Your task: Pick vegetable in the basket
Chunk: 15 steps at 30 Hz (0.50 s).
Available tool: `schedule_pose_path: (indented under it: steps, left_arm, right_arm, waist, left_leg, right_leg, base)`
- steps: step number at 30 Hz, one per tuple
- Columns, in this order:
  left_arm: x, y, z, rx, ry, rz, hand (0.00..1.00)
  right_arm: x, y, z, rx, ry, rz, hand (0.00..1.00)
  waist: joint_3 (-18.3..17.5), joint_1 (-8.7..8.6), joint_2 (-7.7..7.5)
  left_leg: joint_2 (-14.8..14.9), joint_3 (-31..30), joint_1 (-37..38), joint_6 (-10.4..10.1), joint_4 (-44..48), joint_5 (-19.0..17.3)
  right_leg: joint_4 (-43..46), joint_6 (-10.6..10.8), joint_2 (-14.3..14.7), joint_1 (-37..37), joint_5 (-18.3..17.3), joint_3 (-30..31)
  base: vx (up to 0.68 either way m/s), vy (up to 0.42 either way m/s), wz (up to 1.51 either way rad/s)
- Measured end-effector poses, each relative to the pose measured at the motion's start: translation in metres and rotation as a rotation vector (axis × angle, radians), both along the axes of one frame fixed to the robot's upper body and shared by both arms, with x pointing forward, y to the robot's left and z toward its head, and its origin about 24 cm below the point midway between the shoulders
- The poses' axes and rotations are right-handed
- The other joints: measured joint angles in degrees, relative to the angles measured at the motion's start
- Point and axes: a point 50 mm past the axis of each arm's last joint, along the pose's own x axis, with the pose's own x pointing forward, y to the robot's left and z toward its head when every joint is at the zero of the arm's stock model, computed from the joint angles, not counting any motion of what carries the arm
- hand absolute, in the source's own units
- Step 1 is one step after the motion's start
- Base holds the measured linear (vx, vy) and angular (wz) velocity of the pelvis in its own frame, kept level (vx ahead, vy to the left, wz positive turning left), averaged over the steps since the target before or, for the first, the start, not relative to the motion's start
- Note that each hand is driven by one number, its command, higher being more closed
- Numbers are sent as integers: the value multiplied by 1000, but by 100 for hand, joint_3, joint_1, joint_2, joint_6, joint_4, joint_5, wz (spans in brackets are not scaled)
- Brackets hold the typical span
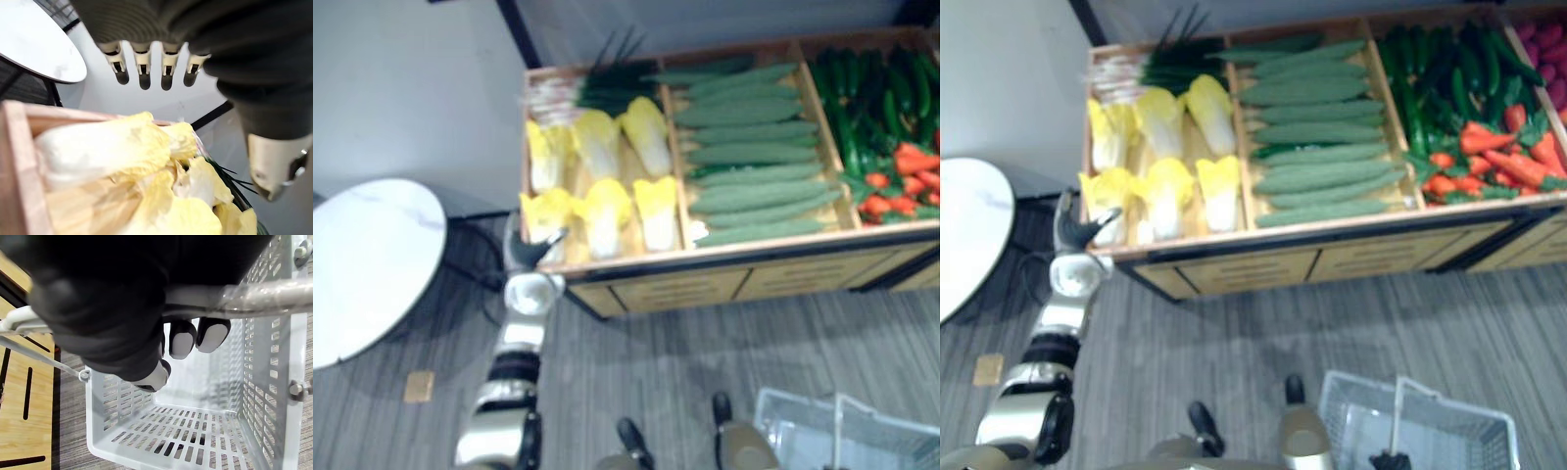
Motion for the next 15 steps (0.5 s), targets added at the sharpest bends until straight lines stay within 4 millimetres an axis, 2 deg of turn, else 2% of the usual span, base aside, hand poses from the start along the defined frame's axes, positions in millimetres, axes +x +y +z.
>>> schedule_pose_path:
  steps: [3, 6, 11, 15]
  left_arm:
    - [10, -18, 10, -17, -33, -46, 0]
    - [14, -28, 11, -21, -35, -73, 0]
    - [14, -37, 3, -42, -3, -88, 0]
    - [18, -41, 5, -53, -4, -93, 0]
  right_arm:
    - [6, 0, 3, -22, -18, 13, 100]
    - [11, -3, 5, -34, -35, 17, 100]
    - [19, -4, 8, -46, -54, 27, 100]
    - [25, -2, 9, -49, -66, 46, 100]
  waist:
    - [64, -32, 9]
    - [136, -42, 49]
    - [175, -55, 58]
    - [287, -112, 52]
  left_leg:
    - [10, 59, -75, -6, 43, 71]
    - [42, 206, -96, -7, 51, 76]
    - [51, 349, -122, -59, 44, 145]
    - [61, 360, -149, -55, 14, 148]
  right_leg:
    - [105, -28, -27, -130, -58, 28]
    - [205, -64, 18, -235, -97, 77]
    - [311, -103, 40, -400, -130, 169]
    - [385, -93, 36, -487, -190, 173]
  base:
    - [21, -17, -7]
    - [0, -19, -11]
    - [-13, -15, -11]
    - [0, 0, 0]
